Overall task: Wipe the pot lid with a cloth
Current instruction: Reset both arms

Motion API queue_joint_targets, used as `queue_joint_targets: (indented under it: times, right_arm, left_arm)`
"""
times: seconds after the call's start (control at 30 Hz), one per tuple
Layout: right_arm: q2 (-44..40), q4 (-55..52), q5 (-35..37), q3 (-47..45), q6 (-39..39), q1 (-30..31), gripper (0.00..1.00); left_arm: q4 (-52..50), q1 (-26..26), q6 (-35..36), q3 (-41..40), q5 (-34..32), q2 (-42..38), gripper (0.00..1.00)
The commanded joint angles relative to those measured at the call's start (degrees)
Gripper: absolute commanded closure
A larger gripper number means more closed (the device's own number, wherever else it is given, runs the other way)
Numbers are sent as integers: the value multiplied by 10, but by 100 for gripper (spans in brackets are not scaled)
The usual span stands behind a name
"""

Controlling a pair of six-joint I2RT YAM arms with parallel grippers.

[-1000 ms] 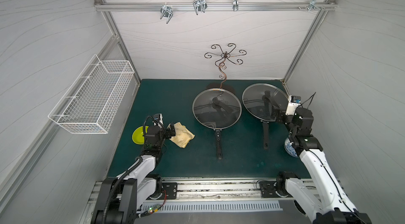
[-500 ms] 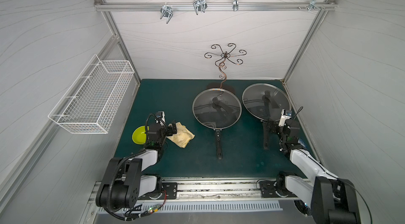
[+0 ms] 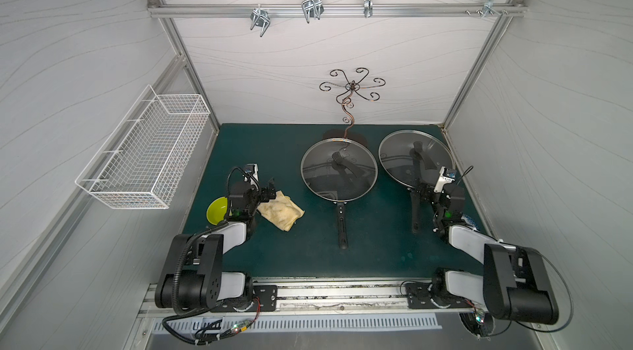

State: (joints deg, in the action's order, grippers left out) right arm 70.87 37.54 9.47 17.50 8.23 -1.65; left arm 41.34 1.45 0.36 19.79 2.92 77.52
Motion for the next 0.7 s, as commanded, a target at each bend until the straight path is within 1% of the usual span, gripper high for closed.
queue_joint_targets:
  times: [0.0,0.13,0.3,0.4,0.47,0.53,0.67]
  right_arm:
    - [9,9,9,3,-4,-3,1]
    - [7,9,-2,0,-9,-3,1]
    - [14,14,-12,2,-13,-3,1]
    - [22,6,-17,12,-15,-2,1]
    - [34,22,-20,13,-14,-2,1]
    - [48,36,-20,16,-12,3,1]
    - [69,46,-8,29,-19,22,1]
  left_arm:
    - [54,21,-7,10,30,22,1]
    - [109,30,-13,-2,45,64,1]
    - [150,30,-12,4,46,117,1]
    - [97,30,-11,21,43,107,1]
    - [101,30,-14,25,38,113,1]
    - [71,30,-17,37,30,110,1]
    - [76,30,-17,36,28,112,1]
